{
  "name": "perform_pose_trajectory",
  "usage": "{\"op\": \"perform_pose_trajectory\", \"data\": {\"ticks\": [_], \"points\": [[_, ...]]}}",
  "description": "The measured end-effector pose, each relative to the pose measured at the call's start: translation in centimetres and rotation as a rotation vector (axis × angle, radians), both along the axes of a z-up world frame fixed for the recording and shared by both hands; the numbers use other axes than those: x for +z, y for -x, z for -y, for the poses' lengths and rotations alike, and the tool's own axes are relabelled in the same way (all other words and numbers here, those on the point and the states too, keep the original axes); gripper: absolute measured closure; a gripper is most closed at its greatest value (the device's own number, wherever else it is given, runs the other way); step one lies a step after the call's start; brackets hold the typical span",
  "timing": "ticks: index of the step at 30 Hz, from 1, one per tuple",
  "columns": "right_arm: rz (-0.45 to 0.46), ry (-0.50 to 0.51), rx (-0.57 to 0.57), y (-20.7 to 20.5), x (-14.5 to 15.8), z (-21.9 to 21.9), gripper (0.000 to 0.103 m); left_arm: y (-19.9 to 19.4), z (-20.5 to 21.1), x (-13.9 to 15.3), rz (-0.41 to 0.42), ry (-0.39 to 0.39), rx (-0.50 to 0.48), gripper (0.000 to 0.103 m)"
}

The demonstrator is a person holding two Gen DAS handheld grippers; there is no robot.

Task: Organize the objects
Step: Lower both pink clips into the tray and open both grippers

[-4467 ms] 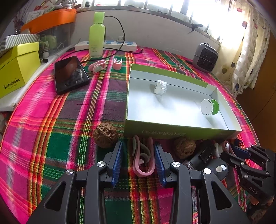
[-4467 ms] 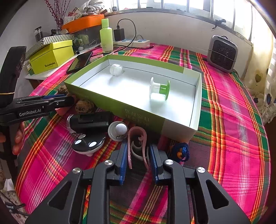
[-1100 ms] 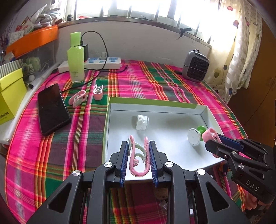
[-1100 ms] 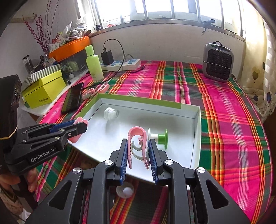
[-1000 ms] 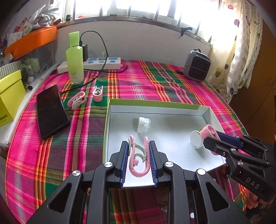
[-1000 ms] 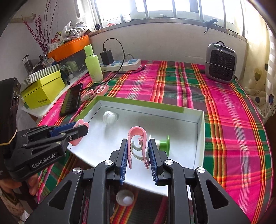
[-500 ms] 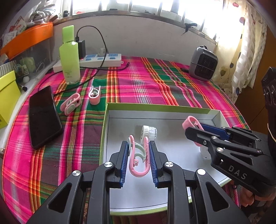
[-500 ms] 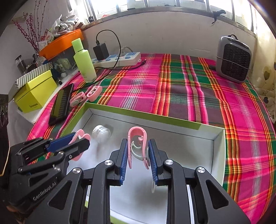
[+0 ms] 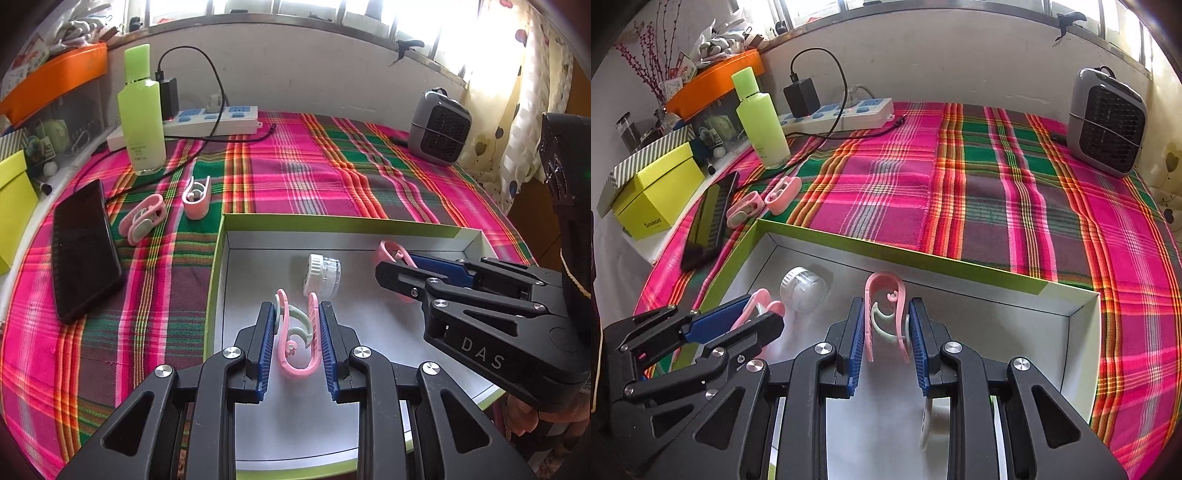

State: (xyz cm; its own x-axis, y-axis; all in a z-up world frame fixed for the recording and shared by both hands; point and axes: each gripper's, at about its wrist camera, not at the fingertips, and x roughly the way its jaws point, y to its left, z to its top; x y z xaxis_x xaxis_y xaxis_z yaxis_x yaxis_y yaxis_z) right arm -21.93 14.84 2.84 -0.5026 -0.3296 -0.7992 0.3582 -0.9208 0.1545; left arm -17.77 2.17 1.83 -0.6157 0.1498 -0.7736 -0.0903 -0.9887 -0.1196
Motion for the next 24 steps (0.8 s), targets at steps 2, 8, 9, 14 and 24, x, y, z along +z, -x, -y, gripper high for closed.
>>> {"op": "perform_pose_trajectory", "data": {"ticks": [2, 8, 9, 14, 24], "points": [[0.003, -0.002, 0.003, 0.08, -0.04, 0.08, 0.078, 0.05, -0.12, -0.01, -0.002, 0.004, 0.001, 0.081], [0.010, -0.015, -0.001, 0.18, -0.15, 0.15, 0.078, 0.29, -0.18, -0.05, -0.001, 0.005, -0.002, 0.081], [0.012, -0.016, -0.003, 0.20, -0.17, 0.15, 0.078, 0.33, -0.21, -0.04, -0.001, 0.005, -0.002, 0.081], [0.020, -0.013, -0.010, 0.33, -0.30, 0.00, 0.078, 0.22, -0.31, -0.15, -0.001, 0.013, -0.005, 0.081], [0.023, -0.019, -0.011, 0.31, -0.34, 0.07, 0.078, 0.26, -0.34, -0.14, 0.002, 0.020, -0.004, 0.081]]}}
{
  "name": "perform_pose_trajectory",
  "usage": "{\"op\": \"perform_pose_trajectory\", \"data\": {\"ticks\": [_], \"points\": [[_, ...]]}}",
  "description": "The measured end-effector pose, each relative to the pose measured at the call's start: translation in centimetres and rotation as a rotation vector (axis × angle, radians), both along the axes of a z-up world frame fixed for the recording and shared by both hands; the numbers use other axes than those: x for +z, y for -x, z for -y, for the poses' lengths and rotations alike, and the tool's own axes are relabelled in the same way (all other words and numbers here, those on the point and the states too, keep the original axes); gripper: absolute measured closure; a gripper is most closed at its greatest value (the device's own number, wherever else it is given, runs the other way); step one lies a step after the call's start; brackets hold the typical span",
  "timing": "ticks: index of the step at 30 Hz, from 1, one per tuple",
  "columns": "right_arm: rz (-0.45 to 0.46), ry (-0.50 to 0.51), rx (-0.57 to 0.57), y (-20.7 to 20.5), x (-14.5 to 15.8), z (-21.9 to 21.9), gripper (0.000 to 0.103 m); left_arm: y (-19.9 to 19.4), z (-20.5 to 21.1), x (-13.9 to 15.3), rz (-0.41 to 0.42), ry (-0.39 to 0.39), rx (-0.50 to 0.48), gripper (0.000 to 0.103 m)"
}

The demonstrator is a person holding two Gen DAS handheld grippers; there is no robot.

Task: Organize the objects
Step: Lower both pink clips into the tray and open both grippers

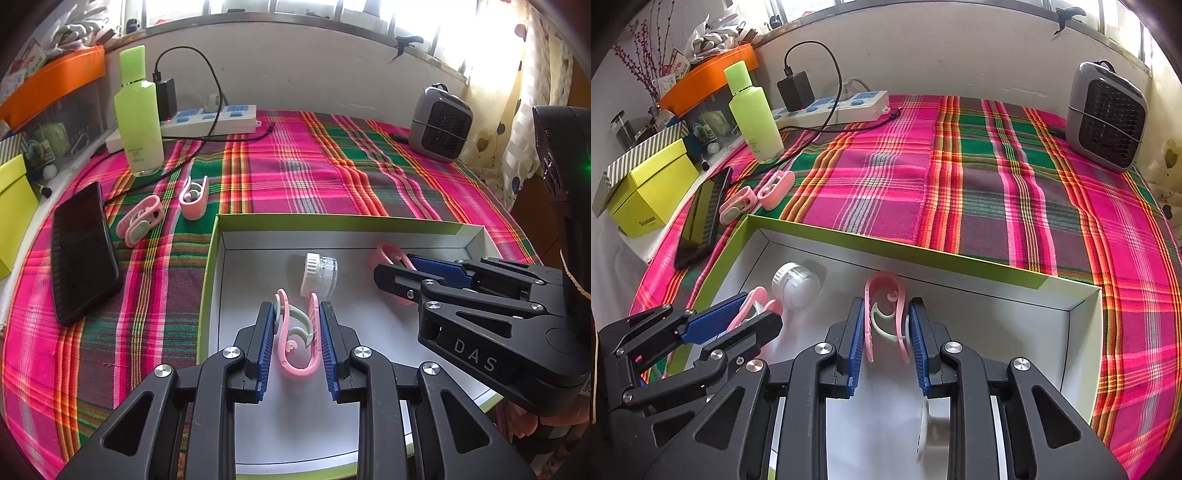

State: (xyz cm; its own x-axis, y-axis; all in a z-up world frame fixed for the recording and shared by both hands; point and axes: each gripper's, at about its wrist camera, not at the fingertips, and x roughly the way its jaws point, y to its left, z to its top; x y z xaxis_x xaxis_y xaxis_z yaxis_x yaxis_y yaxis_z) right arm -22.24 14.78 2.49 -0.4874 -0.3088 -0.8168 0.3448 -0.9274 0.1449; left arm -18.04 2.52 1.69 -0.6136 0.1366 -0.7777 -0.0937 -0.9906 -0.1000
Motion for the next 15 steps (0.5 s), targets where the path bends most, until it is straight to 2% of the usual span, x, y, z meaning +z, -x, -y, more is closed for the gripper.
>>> {"op": "perform_pose_trajectory", "data": {"ticks": [13, 15], "points": [[0.002, 0.015, -0.016, -0.11, 0.05, -0.34, 0.078, -0.05, 0.02, -0.01, 0.004, 0.007, 0.008, 0.076], [0.002, 0.022, -0.015, -0.19, 0.11, -0.40, 0.075, -0.12, 0.06, 0.04, 0.004, 0.009, 0.010, 0.074]]}}
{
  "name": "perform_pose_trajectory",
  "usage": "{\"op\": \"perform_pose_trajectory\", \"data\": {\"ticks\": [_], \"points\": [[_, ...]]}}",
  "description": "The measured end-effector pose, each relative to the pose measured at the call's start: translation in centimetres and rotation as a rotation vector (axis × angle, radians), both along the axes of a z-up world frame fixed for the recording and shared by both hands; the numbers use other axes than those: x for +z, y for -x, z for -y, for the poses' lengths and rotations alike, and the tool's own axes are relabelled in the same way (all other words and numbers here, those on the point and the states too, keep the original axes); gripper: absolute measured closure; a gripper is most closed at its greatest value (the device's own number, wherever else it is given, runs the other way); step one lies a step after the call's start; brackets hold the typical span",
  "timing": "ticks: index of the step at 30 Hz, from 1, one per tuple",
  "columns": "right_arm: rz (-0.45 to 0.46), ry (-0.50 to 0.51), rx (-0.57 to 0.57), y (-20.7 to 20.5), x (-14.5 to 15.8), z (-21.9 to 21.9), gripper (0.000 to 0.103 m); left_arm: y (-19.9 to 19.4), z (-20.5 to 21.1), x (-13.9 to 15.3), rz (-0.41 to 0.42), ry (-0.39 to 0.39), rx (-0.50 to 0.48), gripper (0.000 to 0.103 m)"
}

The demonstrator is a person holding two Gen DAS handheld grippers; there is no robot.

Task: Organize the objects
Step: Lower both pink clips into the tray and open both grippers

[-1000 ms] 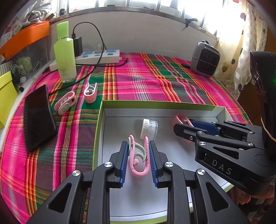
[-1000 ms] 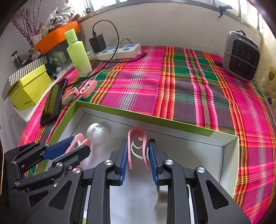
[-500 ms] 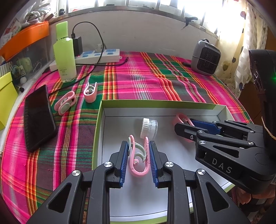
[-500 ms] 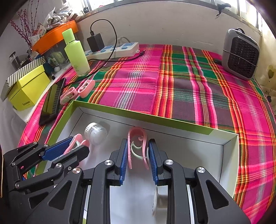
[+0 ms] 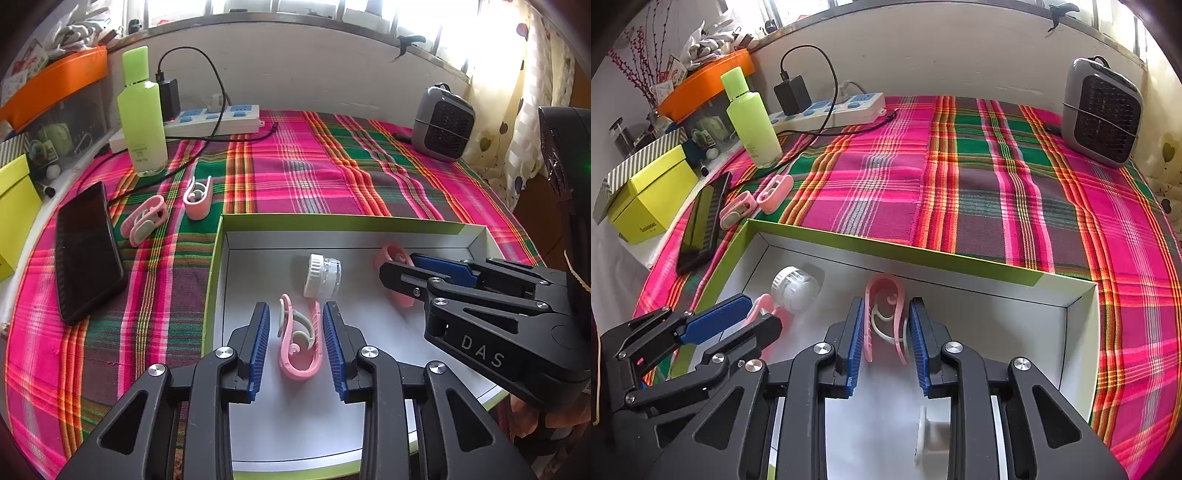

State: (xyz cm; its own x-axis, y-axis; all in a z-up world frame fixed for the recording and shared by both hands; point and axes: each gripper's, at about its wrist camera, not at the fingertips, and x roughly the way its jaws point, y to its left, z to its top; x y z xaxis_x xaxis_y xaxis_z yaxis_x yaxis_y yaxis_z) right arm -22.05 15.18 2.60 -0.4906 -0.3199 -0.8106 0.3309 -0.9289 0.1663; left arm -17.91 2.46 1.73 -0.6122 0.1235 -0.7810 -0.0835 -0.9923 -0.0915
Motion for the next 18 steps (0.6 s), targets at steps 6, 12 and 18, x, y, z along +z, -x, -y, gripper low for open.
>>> {"op": "perform_pose_trajectory", "data": {"ticks": [6, 12, 18], "points": [[-0.010, 0.005, -0.005, -0.3, 0.3, -0.1, 0.072, -0.2, 0.0, 0.1, -0.003, 0.006, -0.002, 0.070], [-0.020, 0.012, -0.012, -0.7, 0.6, -0.2, 0.071, -0.5, -0.1, 0.3, -0.006, 0.010, 0.000, 0.069], [-0.024, 0.014, -0.009, -1.1, 0.8, -0.3, 0.071, -0.8, -0.1, 0.5, -0.012, 0.016, 0.003, 0.069]]}}
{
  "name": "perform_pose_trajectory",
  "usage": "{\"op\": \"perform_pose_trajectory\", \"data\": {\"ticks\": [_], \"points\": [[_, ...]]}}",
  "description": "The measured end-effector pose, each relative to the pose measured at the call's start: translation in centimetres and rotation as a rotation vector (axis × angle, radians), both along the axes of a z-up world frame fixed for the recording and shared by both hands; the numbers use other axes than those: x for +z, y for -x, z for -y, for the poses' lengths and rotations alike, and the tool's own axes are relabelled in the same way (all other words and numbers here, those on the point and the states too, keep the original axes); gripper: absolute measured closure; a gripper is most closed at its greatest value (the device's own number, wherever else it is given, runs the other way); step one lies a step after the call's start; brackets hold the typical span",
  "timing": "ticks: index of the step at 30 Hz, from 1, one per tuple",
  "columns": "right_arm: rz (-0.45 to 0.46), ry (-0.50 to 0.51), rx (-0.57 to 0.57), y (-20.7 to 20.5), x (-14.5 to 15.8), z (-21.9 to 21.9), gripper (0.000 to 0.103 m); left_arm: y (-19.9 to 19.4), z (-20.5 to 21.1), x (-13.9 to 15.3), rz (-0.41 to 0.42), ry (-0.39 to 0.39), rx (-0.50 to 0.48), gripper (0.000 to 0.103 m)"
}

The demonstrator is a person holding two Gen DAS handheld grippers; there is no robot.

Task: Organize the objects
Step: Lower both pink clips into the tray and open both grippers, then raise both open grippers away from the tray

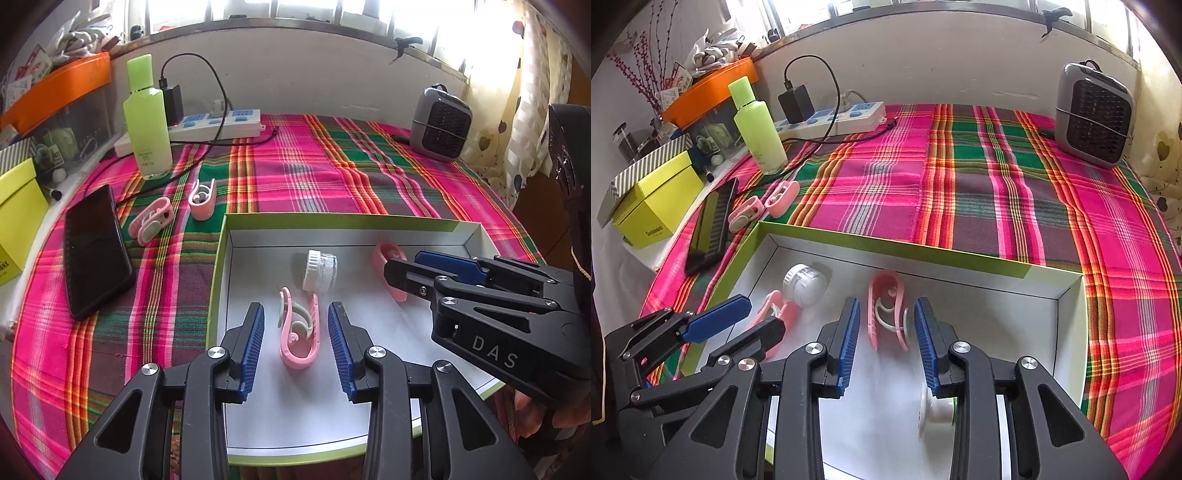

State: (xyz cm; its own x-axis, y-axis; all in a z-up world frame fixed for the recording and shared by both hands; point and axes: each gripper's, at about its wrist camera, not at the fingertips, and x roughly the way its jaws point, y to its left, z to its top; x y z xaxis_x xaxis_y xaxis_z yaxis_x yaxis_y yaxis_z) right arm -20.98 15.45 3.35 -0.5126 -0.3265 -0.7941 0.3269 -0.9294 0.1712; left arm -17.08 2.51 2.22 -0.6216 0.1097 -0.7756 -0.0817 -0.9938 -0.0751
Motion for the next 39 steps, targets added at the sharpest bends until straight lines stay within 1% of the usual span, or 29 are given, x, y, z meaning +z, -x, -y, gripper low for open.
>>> {"op": "perform_pose_trajectory", "data": {"ticks": [5, 8, 12, 27, 36, 39], "points": [[-0.022, -0.001, 0.002, -0.7, 0.5, 0.0, 0.071, -0.6, -0.1, 0.5, -0.015, 0.003, -0.006, 0.069], [-0.049, -0.017, 0.010, -1.4, 1.0, 0.0, 0.071, -1.0, -0.1, 0.7, -0.031, 0.026, 0.000, 0.069], [-0.075, -0.018, 0.011, -2.4, 1.7, -0.3, 0.071, -1.7, 0.1, 1.1, -0.038, 0.015, 0.004, 0.069], [-0.116, -0.018, -0.009, -6.3, 2.6, -1.4, 0.071, -5.0, -0.3, 1.9, -0.078, 0.029, -0.002, 0.068], [-0.134, -0.017, -0.018, -8.3, 3.0, -1.9, 0.071, -6.6, -0.3, 2.3, -0.088, 0.020, -0.007, 0.068], [-0.140, -0.010, -0.020, -9.0, 3.1, -2.0, 0.071, -7.4, -0.1, 2.6, -0.098, 0.000, -0.008, 0.068]]}}
